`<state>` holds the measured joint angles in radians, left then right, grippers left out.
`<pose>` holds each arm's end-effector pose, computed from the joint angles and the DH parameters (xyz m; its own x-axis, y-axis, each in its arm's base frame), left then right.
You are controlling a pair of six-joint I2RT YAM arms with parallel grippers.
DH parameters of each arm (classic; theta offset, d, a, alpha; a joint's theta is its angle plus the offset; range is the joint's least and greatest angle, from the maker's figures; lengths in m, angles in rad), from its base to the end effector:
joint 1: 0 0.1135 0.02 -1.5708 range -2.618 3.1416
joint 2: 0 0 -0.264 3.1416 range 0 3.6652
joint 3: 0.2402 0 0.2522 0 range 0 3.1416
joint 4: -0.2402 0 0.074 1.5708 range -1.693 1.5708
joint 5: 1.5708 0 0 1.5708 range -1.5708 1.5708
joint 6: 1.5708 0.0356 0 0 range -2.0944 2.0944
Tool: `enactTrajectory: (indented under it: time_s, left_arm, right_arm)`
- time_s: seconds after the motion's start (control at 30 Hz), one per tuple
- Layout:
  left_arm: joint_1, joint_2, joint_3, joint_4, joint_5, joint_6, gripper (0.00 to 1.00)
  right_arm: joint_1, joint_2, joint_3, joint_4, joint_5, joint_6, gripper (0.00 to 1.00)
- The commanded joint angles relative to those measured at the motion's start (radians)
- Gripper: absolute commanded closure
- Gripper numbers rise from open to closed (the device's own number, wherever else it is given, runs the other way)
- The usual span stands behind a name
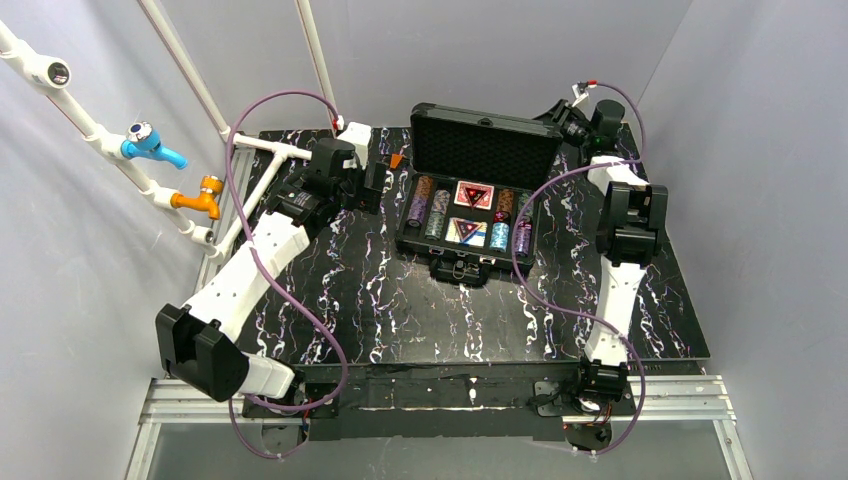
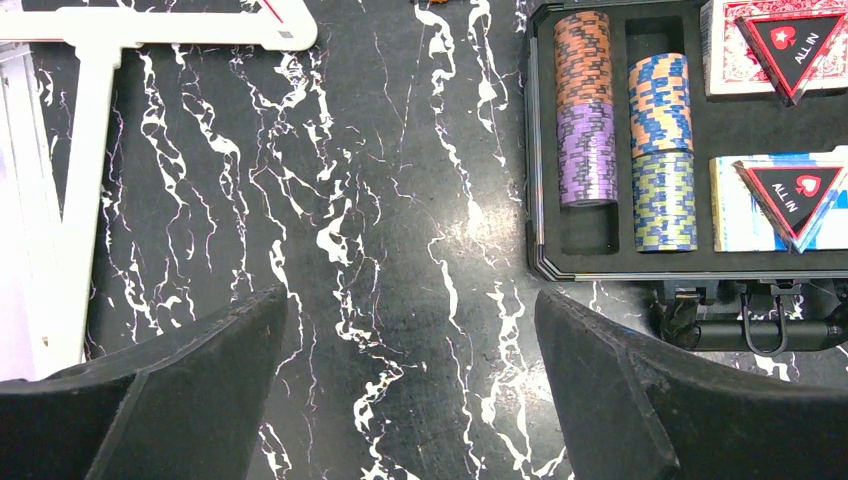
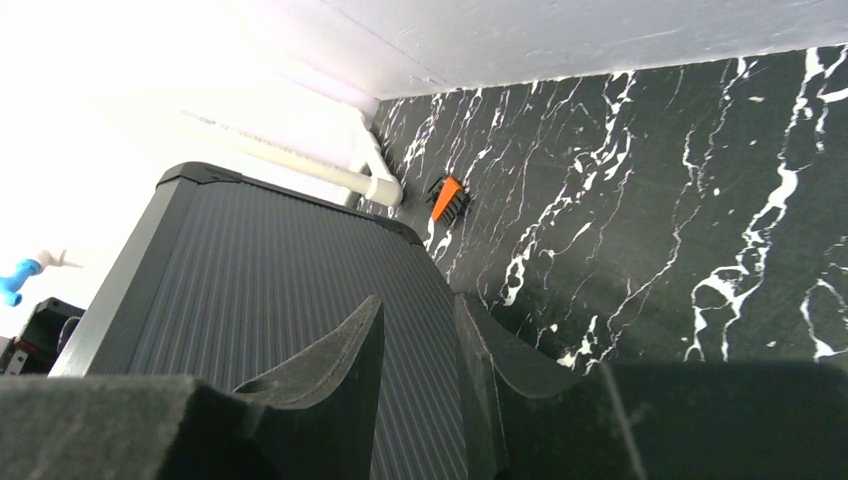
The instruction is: Pack up texas hold em set
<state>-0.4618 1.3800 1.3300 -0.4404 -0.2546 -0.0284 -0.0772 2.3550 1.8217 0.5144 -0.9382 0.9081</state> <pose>0.2844 -0.1315 0.3693 -0.4281 0.1824 -0.8852 0.2202 0.9710 0.0935 0.5435 -0.0132 0.2257 -0.6094 0.5146 -0.6031 -0.4517 0.3998 0.7976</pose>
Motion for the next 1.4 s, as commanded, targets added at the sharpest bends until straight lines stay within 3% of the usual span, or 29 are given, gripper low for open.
enactTrajectory:
  time_s: [0.0,0.7,0.8,0.97,1.2,1.37]
  left_arm:
    - [0.002,-0.043,-0.011,0.014,-0.030,0.011,0.07]
    - [0.002,-0.054,-0.016,0.017,-0.047,0.016,0.07]
    - [0.001,-0.054,-0.017,0.017,-0.049,0.018,0.07]
    - [0.002,-0.056,-0.017,0.018,-0.048,0.018,0.07]
    - [0.002,-0.054,-0.017,0.017,-0.045,0.019,0.07]
    - [0.001,-0.053,-0.016,0.017,-0.044,0.018,0.07]
  right_arm:
    - [0.020,-0.091,-0.027,-0.021,-0.015,-0.058,0.60]
    - [0.048,-0.263,-0.236,-0.278,0.074,-0.337,0.59]
    - [0.051,-0.298,-0.247,-0.374,0.120,-0.412,0.52]
    - [0.051,-0.360,-0.241,-0.569,0.253,-0.529,0.31]
    - [0.116,-0.474,-0.256,-0.682,0.377,-0.589,0.21]
    - [0.200,-0.529,-0.246,-0.774,0.453,-0.632,0.21]
